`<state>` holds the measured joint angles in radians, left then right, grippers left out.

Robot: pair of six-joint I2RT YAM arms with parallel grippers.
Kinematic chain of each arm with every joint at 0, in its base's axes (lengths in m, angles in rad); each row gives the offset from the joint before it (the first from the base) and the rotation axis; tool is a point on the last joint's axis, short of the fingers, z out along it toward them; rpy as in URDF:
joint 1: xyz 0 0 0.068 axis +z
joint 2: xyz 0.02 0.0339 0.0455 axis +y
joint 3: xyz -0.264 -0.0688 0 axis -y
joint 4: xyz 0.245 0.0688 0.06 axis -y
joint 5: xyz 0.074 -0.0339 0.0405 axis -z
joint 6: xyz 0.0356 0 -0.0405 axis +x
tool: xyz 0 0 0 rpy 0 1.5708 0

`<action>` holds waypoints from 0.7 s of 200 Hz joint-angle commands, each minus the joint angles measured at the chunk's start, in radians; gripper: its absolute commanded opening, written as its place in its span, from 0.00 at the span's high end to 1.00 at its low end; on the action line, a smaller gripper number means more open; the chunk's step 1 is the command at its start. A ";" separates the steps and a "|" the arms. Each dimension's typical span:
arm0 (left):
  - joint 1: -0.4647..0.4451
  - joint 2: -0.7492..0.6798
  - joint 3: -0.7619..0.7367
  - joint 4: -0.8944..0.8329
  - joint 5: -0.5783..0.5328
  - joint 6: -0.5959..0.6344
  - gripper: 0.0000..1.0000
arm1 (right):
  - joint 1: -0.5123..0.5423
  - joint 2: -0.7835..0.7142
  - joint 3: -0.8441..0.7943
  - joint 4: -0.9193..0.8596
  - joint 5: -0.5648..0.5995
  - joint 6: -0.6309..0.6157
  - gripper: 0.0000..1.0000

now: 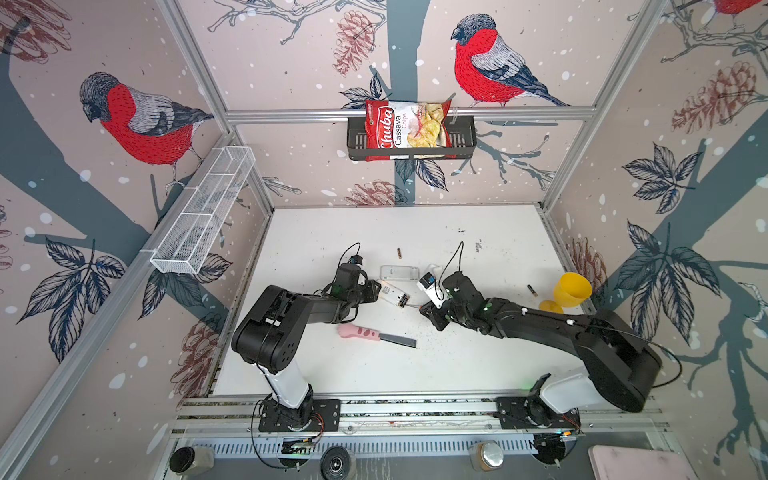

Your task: Unload the batteries from the remote control

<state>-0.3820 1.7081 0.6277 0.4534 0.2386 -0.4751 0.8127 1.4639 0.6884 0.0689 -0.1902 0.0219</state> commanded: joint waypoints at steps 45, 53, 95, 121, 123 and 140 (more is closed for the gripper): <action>-0.001 0.001 -0.003 -0.060 0.022 -0.007 0.62 | 0.002 0.016 0.008 0.011 -0.005 -0.010 1.00; -0.001 0.001 -0.002 -0.060 0.023 -0.007 0.62 | 0.001 0.019 0.010 0.011 -0.005 -0.010 1.00; -0.001 0.001 -0.004 -0.059 0.024 -0.007 0.64 | 0.001 0.024 0.013 0.028 -0.004 -0.008 1.00; -0.001 0.002 -0.005 -0.055 0.027 -0.008 0.67 | -0.002 0.032 -0.004 0.066 -0.010 0.008 1.00; -0.001 0.002 -0.006 -0.055 0.027 -0.008 0.67 | -0.003 0.033 -0.006 0.070 -0.013 0.010 1.00; -0.001 0.002 -0.005 -0.055 0.027 -0.008 0.67 | -0.009 0.039 -0.027 0.104 -0.033 0.030 1.00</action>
<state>-0.3820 1.7077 0.6270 0.4526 0.2382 -0.4831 0.8097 1.4967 0.6823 0.1024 -0.1944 0.0261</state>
